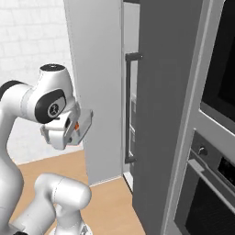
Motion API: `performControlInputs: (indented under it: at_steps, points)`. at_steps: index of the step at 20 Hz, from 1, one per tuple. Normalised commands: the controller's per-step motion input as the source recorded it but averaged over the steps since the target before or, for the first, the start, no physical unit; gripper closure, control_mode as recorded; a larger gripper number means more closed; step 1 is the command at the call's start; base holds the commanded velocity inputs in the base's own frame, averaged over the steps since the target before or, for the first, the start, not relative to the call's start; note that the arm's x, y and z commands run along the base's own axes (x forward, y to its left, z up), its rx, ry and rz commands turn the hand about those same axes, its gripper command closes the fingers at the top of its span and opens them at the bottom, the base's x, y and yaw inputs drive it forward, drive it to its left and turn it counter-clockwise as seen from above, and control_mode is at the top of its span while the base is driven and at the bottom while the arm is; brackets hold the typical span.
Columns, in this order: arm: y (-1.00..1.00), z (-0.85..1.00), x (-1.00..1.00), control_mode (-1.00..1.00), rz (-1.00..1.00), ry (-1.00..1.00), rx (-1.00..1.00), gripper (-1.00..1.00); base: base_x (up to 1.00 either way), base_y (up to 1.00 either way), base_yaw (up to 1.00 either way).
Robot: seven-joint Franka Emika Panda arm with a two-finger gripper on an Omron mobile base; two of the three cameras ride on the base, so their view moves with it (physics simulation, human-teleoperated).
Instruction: Take the meat container that has the fish and place it on the second highest rack of the freezer. Then take the vegetable container that has the eggplant and carrot and place it on the highest rack of the freezer.
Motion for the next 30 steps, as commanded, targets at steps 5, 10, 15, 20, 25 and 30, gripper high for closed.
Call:
performControlInputs:
  at_steps: [5,10,15,20,25,30]
  points:
    - [0.0,0.0,0.0,1.0,0.0,0.0,0.0,1.0,0.98,0.71,-0.5]
    - [0.0,0.0,0.0,1.0,0.0,0.0,0.0,1.0,0.8,0.5,-0.58]
    - [0.0,0.0,0.0,1.0,0.0,0.0,0.0,1.0,0.68,0.2,-0.45]
    - [0.0,0.0,0.0,1.0,0.0,0.0,0.0,1.0,0.7,0.28,-0.45]
    - [0.0,0.0,0.0,1.0,0.0,0.0,0.0,1.0,0.44,0.44,-0.31]
    - [0.0,0.0,0.0,1.0,0.0,0.0,0.0,1.0,0.18,0.34,-0.2]
